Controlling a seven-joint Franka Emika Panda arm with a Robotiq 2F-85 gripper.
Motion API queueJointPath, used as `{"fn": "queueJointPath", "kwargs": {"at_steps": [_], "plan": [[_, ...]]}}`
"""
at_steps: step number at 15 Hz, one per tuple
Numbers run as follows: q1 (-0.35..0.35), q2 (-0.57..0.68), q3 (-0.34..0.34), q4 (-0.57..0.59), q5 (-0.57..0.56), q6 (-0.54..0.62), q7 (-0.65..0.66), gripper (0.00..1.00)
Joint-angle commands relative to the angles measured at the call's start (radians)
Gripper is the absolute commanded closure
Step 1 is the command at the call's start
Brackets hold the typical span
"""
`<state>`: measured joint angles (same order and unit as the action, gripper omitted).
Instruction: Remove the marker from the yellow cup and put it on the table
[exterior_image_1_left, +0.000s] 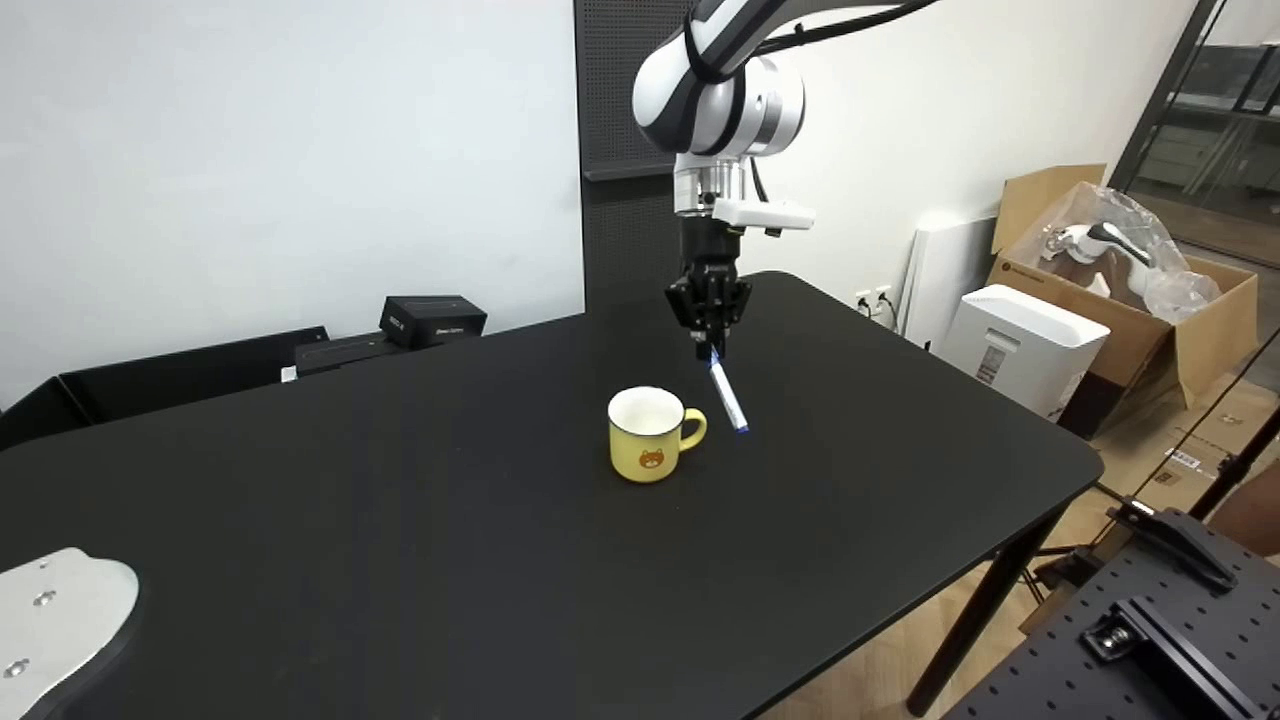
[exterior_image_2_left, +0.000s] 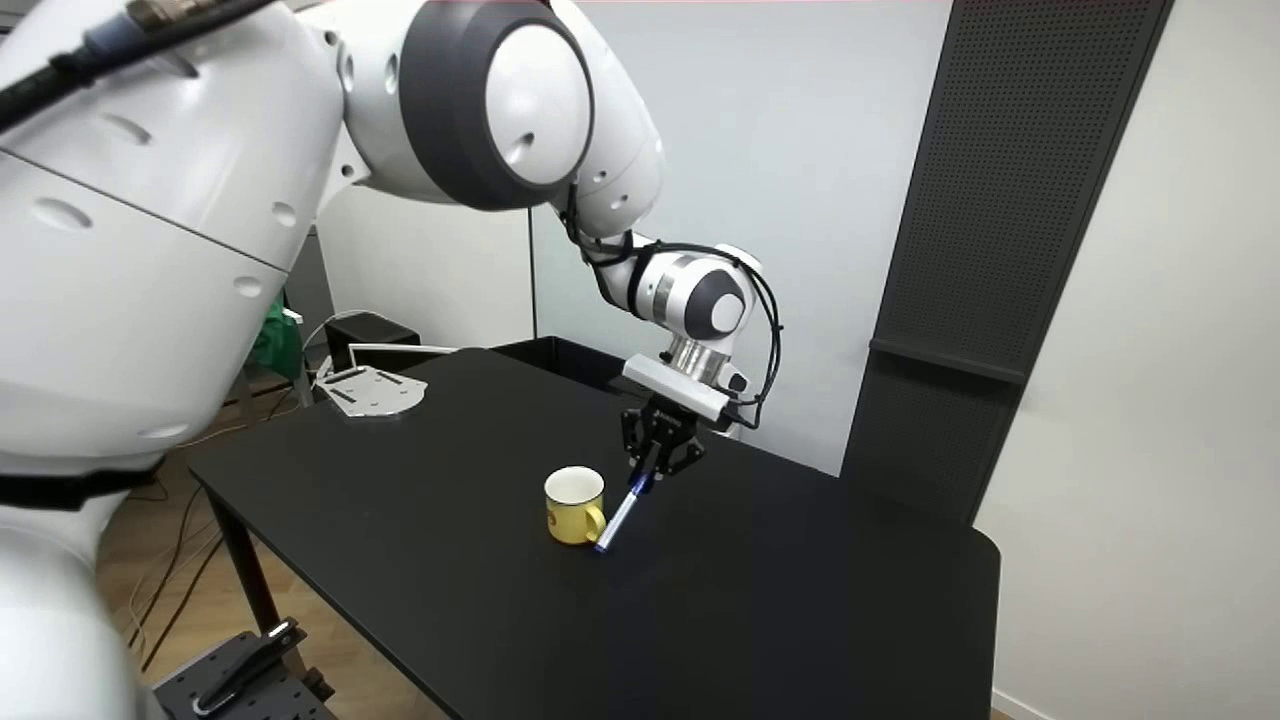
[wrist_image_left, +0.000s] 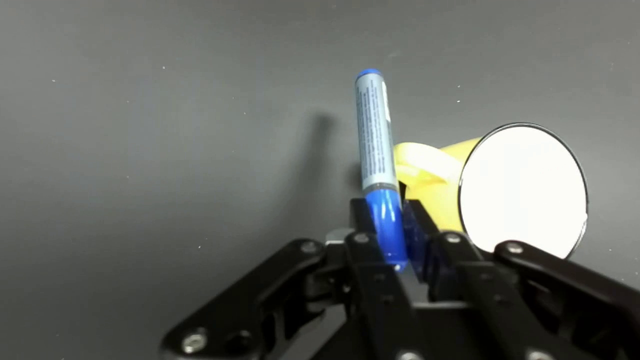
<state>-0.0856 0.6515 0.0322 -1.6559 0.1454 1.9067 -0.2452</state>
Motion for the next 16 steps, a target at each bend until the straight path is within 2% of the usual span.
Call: {"fn": "queueJointPath", "kwargs": {"at_steps": [1, 16], "plan": [[-0.017, 0.080, 0.005, 0.099, 0.020, -0.063, 0.022, 0.95], [-0.041, 0.246, 0.008, 0.244, 0.043, -0.111, 0.029, 0.95]]}}
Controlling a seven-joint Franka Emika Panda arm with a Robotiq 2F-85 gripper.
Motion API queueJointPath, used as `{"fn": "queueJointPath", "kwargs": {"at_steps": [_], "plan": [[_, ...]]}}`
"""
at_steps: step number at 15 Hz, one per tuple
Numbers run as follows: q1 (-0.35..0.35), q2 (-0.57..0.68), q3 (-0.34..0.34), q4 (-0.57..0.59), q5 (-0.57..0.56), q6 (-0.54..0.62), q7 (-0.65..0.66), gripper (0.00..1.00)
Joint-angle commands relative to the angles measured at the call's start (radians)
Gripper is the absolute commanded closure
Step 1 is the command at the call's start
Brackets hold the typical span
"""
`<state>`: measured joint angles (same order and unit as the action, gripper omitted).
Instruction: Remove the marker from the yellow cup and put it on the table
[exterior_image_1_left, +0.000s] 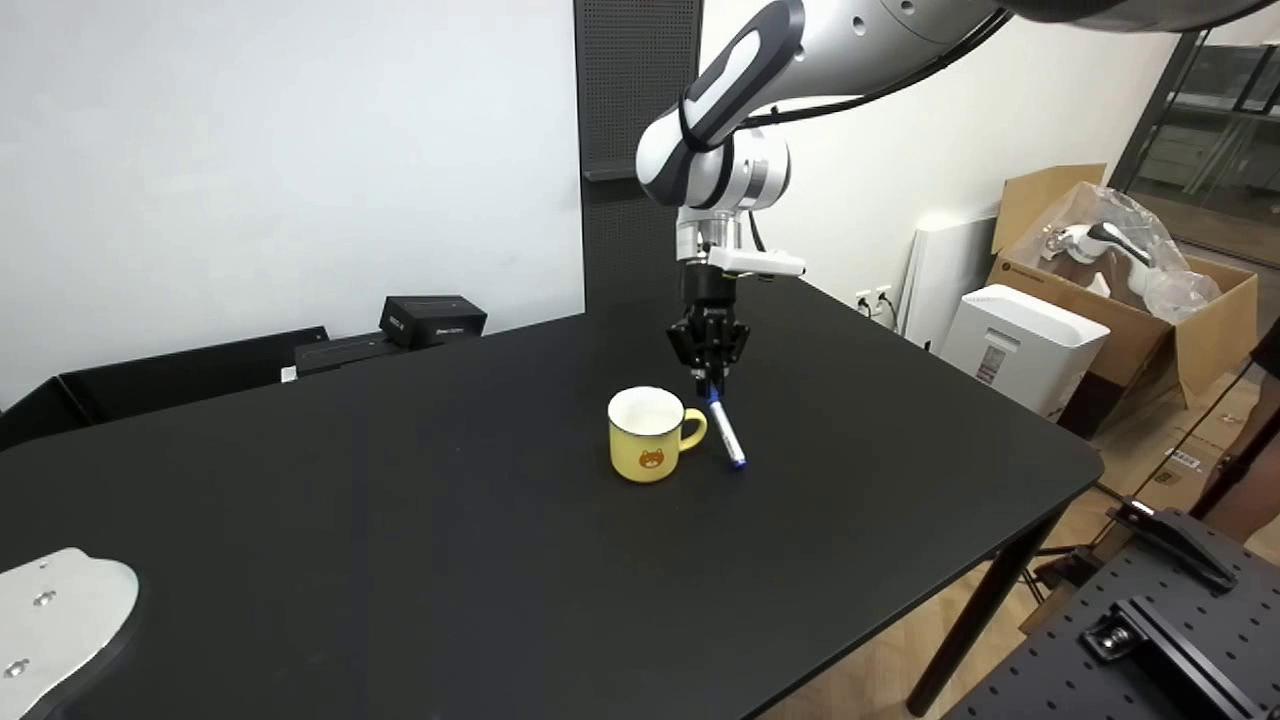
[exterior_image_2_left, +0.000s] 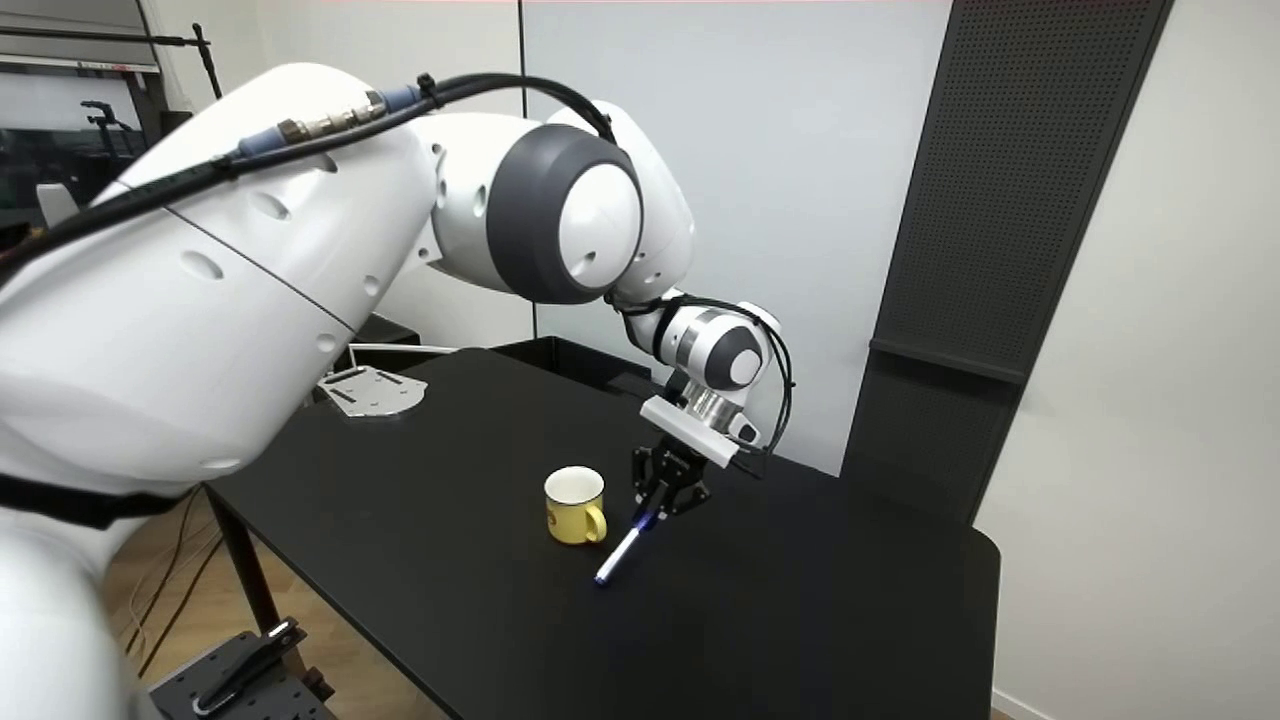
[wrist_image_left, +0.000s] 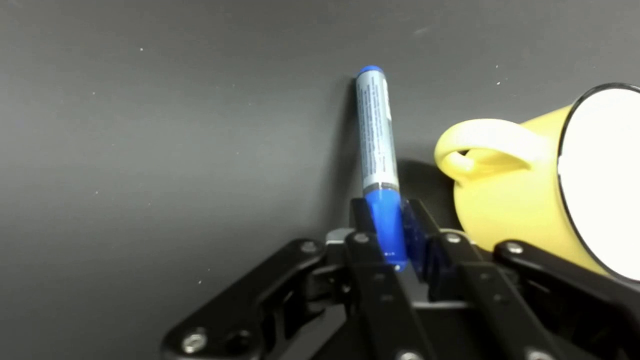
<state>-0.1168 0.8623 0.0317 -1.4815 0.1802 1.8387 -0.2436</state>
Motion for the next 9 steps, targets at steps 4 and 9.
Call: {"fn": "queueJointPath", "kwargs": {"at_steps": [4, 9], "plan": [[-0.007, 0.049, 0.010, 0.092, 0.004, -0.055, 0.025, 0.95], [-0.006, 0.062, 0.011, 0.112, 0.004, -0.071, 0.029, 0.77]]}}
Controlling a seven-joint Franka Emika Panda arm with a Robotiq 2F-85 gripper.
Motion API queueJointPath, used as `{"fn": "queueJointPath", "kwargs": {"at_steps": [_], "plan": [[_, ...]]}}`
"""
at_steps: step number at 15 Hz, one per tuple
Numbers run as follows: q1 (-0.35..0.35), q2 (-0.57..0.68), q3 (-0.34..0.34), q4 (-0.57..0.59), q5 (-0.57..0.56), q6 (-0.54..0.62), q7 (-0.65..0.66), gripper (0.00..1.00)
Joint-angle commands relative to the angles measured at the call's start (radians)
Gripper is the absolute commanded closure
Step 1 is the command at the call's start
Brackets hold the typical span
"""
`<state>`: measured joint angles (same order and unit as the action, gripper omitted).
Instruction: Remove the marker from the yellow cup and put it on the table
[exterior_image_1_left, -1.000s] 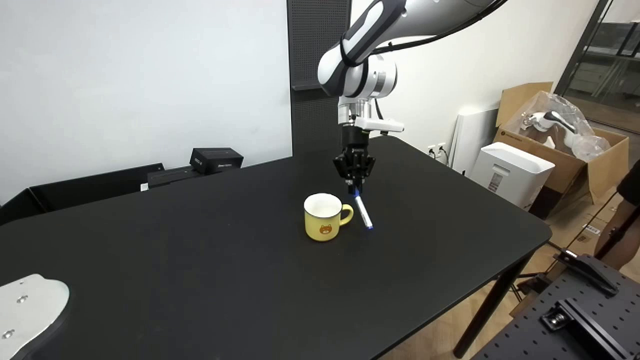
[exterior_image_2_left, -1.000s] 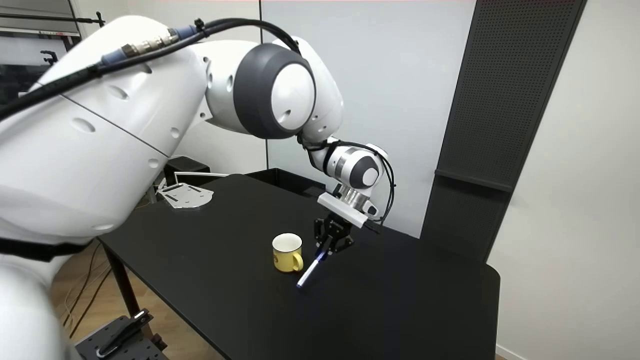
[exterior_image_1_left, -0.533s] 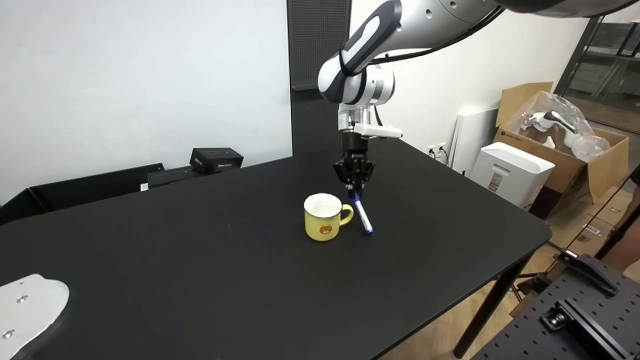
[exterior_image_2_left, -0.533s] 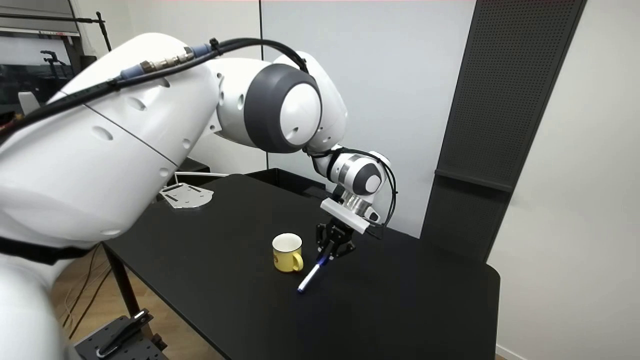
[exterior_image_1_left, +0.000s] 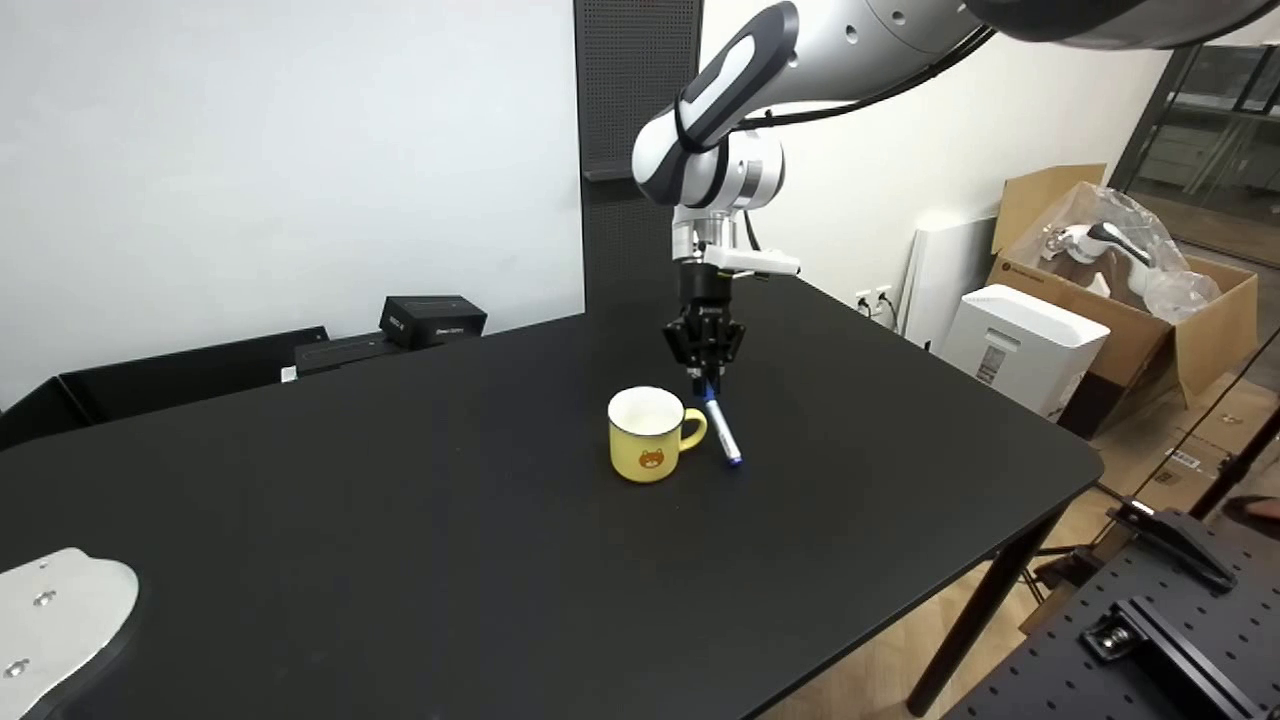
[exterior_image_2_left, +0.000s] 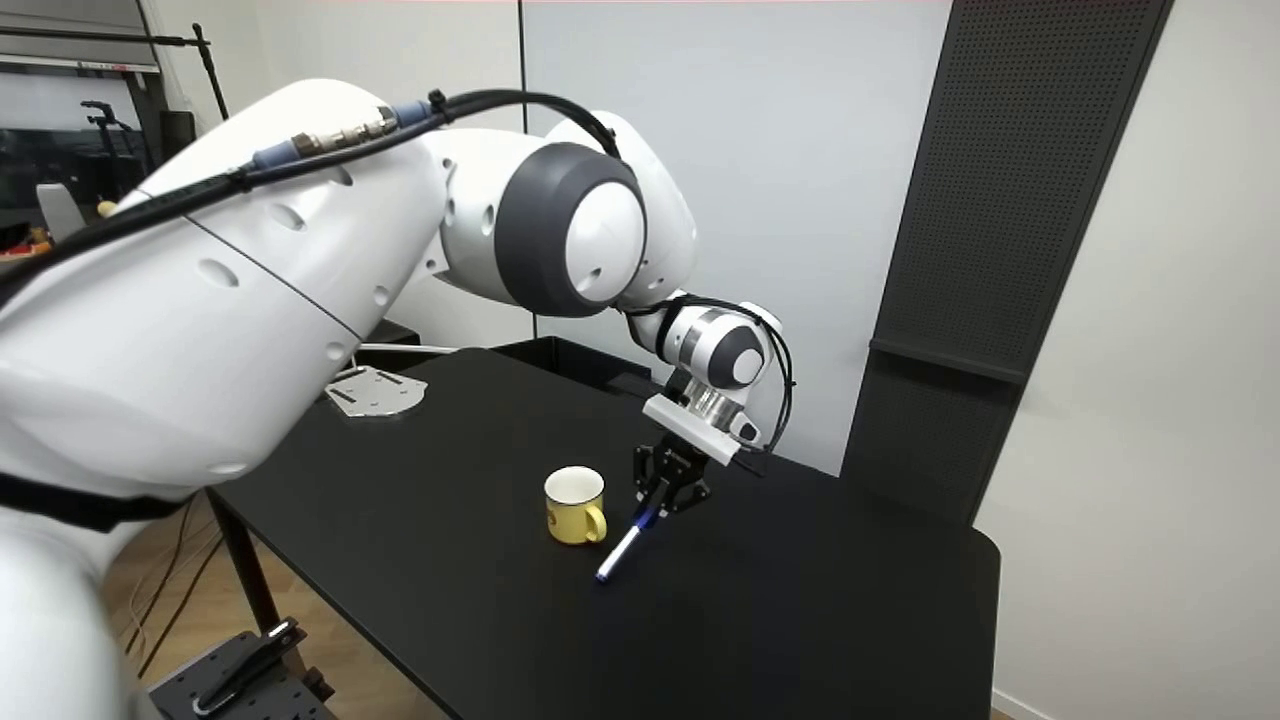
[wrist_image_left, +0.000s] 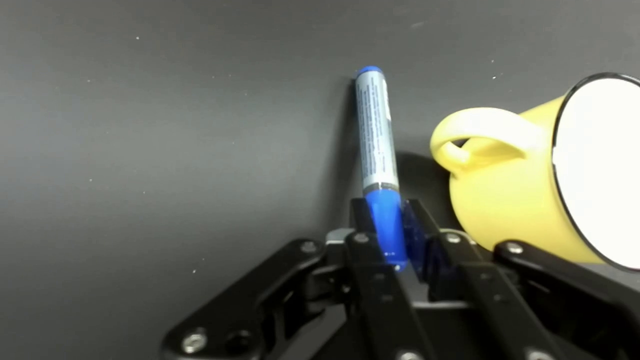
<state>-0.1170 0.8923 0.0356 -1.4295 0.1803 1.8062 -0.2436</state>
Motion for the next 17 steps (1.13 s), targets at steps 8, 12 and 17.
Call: {"fn": "queueJointPath", "kwargs": {"at_steps": [8, 12, 17], "plan": [[0.010, -0.008, -0.003, 0.028, -0.015, 0.007, 0.041, 0.16], [0.052, -0.099, -0.016, -0.054, -0.076, 0.125, 0.041, 0.00], [0.117, -0.263, -0.022, -0.205, -0.189, 0.286, 0.068, 0.00]]}}
